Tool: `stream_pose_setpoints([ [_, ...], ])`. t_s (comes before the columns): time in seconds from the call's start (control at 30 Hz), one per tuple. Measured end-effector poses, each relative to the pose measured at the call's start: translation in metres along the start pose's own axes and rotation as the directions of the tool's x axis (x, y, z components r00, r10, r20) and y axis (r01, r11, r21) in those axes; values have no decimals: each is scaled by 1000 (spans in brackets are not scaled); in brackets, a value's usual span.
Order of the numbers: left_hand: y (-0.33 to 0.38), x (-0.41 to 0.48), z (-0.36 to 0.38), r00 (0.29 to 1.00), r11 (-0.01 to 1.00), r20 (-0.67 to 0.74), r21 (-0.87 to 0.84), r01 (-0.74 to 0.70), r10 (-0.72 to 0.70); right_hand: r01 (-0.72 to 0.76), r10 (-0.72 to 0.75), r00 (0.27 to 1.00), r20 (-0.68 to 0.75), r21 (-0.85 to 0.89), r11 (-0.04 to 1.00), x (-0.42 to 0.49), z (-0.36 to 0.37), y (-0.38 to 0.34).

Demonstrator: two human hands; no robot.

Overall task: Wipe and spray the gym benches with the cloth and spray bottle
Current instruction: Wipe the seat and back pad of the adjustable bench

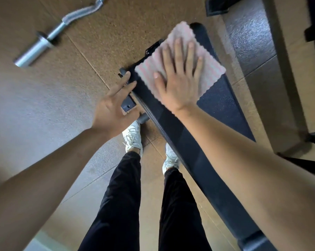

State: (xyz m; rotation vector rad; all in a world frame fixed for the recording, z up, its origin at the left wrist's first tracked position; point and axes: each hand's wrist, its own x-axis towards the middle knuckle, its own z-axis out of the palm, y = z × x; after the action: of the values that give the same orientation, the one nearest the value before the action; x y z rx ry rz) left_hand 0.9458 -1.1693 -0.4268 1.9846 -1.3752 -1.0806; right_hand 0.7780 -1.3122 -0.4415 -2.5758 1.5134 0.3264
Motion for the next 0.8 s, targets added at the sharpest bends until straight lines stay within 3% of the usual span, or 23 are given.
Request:
stream_pose_setpoints([
  [0.17, -13, -20, -14, 991, 998, -128, 53, -31, 37, 255, -256, 966, 21, 49, 966, -22, 7, -39],
  [0.23, -18, -28, -19, 982, 997, -187, 72, 25, -11, 338, -348, 937, 32, 169, 926, -25, 6, -44],
  [0.3, -19, -32, -19, 973, 992, -231, 115, 50, -22, 348, -394, 918, 38, 396, 850, -26, -2, -43],
  [0.37, -15, -30, -15, 968, 985, -251, 171, 15, 28, 280, -356, 934, 17, 581, 764, -29, -16, -35],
  [0.43, -7, -23, -8, 964, 972, -239, 226, -60, 115, 225, -267, 963, -19, 599, 768, -34, -28, -17],
  [0.53, 9, -7, 7, 965, 950, -164, 272, -156, 205, 103, -101, 994, -28, 440, 892, -45, -32, 19],
  [0.6, 19, 6, 18, 973, 912, -23, 356, -206, 229, -20, 9, 999, 32, 341, 940, -53, -31, 42],
  [0.7, 22, 24, 33, 981, 841, 164, 512, -174, 103, -161, 131, 981, 141, 233, 959, -64, -28, 67],
  [0.8, 17, 34, 39, 986, 787, 141, 596, -158, 91, -185, 154, 970, 190, 158, 970, -76, -27, 78],
])
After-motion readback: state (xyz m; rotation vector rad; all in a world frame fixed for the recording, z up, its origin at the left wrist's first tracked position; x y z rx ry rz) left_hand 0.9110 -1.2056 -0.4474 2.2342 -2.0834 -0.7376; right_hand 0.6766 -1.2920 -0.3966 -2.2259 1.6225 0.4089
